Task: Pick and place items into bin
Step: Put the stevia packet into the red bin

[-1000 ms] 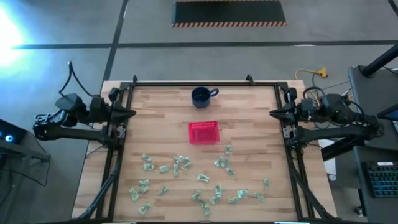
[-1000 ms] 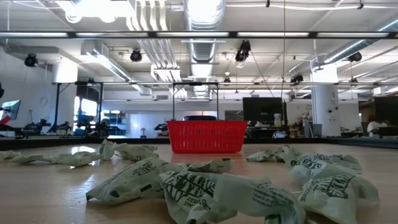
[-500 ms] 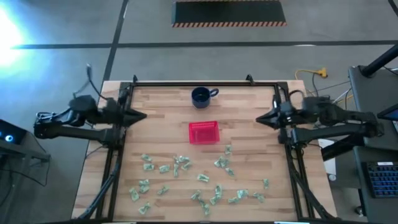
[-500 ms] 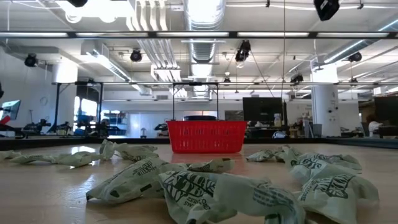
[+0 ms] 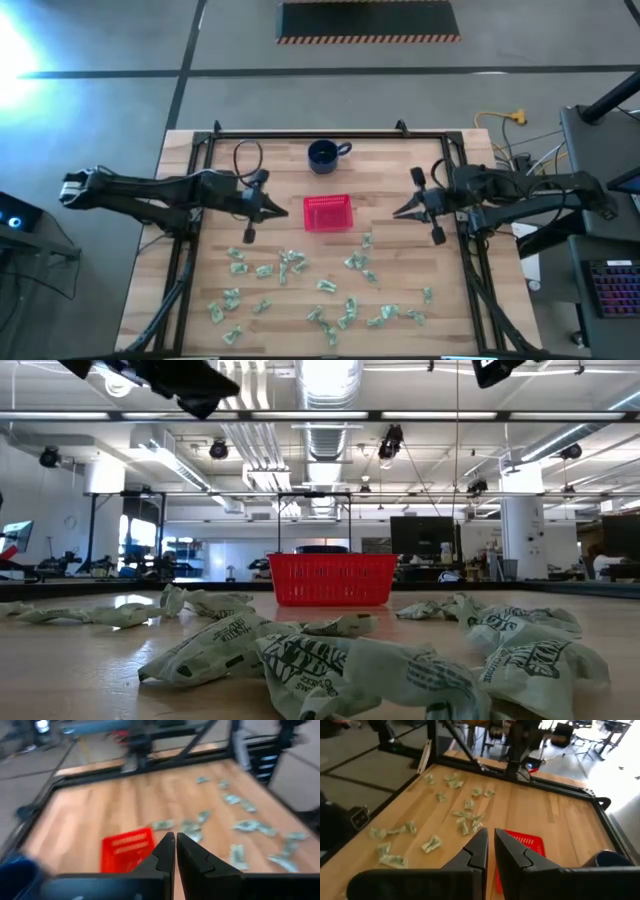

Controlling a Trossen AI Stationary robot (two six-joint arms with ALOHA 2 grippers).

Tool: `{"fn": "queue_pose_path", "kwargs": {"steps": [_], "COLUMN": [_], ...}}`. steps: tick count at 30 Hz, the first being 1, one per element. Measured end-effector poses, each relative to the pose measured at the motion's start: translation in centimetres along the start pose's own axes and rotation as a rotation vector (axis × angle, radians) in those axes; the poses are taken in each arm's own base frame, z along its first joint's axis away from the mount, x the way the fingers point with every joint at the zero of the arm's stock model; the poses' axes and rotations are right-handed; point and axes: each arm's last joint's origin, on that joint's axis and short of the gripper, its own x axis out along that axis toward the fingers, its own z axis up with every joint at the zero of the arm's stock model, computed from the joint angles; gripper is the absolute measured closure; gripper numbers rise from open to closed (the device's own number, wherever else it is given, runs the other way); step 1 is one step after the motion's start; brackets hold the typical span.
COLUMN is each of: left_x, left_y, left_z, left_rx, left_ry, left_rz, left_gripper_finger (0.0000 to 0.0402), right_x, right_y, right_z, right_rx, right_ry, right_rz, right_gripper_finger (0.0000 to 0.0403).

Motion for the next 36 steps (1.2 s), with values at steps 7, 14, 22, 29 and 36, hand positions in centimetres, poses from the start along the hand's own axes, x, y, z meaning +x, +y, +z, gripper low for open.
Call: {"fn": "queue_pose_path", "kwargs": {"steps": [7, 14, 22, 29, 36], "left_x": [2.0, 2.5, 3.3, 4.6, 5.6], "left_y": [-2.7, -5.5, -8.2, -9.6, -10.2], "left_z": [-1.2, -2.0, -2.9, -4.1, -4.6], "left_rx": [0.057, 0.143, 0.239, 0.25, 0.226], "left_ry": [0.113, 0.199, 0.274, 0.409, 0.577], "left_rz": [-0.1, -0.02, 0.041, 0.083, 0.093], "left_gripper_finger": [0.0402, 0.0402, 0.0402, 0.0402, 0.0402], "right_x": [-0.3, -0.5, 0.6, 0.8, 0.7], "right_y": [0.9, 1.0, 1.1, 1.2, 1.6], "right_z": [0.1, 0.1, -1.1, -1.8, -2.2], "right_rx": [-0.078, -0.15, -0.156, -0.151, -0.182], "right_ry": [-0.019, -0.031, -0.04, -0.047, -0.127], "right_rz": [0.041, 0.044, 0.042, 0.041, 0.045], "right_gripper_finger": [0.038, 0.038, 0.038, 0.038, 0.038]}}
